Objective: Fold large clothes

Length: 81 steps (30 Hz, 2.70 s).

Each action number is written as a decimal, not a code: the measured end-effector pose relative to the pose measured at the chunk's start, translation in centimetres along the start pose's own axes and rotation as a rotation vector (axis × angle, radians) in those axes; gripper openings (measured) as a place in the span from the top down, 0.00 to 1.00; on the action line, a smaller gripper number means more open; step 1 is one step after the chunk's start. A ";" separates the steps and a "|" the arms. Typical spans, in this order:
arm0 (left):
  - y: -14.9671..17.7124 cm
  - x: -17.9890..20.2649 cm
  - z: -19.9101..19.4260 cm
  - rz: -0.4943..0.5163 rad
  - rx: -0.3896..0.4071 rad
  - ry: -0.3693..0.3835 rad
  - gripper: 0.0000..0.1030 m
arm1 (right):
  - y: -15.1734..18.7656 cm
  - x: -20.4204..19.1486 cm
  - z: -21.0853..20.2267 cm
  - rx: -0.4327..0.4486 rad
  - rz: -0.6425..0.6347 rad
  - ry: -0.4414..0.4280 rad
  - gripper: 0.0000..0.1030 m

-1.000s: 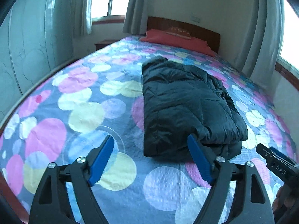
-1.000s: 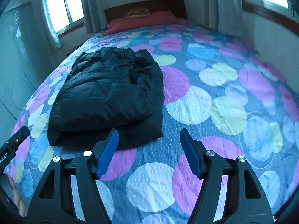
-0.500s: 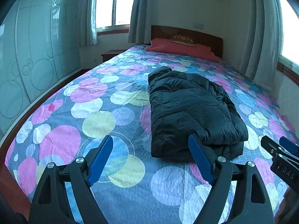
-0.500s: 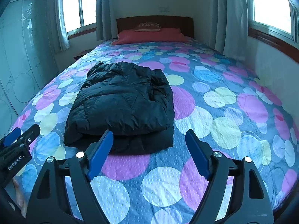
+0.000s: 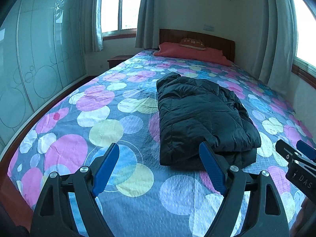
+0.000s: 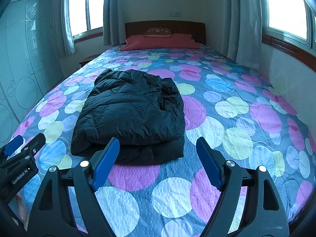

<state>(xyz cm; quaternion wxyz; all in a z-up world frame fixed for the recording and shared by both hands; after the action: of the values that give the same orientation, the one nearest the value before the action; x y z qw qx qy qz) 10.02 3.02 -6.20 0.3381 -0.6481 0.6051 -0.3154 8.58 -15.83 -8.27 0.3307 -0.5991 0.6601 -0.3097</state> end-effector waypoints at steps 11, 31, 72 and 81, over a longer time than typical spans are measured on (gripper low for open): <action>0.2 0.0 -0.5 0.004 0.002 -0.008 0.20 | -0.1 -0.3 -0.2 0.003 -0.001 -0.002 0.22; 0.3 0.1 -0.5 0.004 0.003 -0.008 0.20 | 0.0 -0.2 -0.1 0.004 0.001 -0.004 0.22; 0.2 0.2 -0.6 0.017 0.002 -0.001 0.20 | -0.1 -0.3 -0.1 0.006 0.001 -0.005 0.22; -0.1 1.1 -1.0 0.021 0.020 0.054 0.20 | 0.1 -0.2 -0.1 0.006 0.002 -0.005 0.22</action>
<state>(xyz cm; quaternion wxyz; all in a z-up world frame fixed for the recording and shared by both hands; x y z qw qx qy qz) 9.33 1.89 -5.51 0.3313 -0.6298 0.6175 -0.3350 8.49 -15.60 -8.29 0.3343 -0.5982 0.6592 -0.3098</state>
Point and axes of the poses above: each gripper's, at about its wrist camera, not at the fingertips, and z roughly the way its jaws point, x to its right, y to its underside, the point moved 8 cm from there along z, roughly the way its jaws point, and after that the axes turned 3 degrees about -y, right-handed, at the moved point
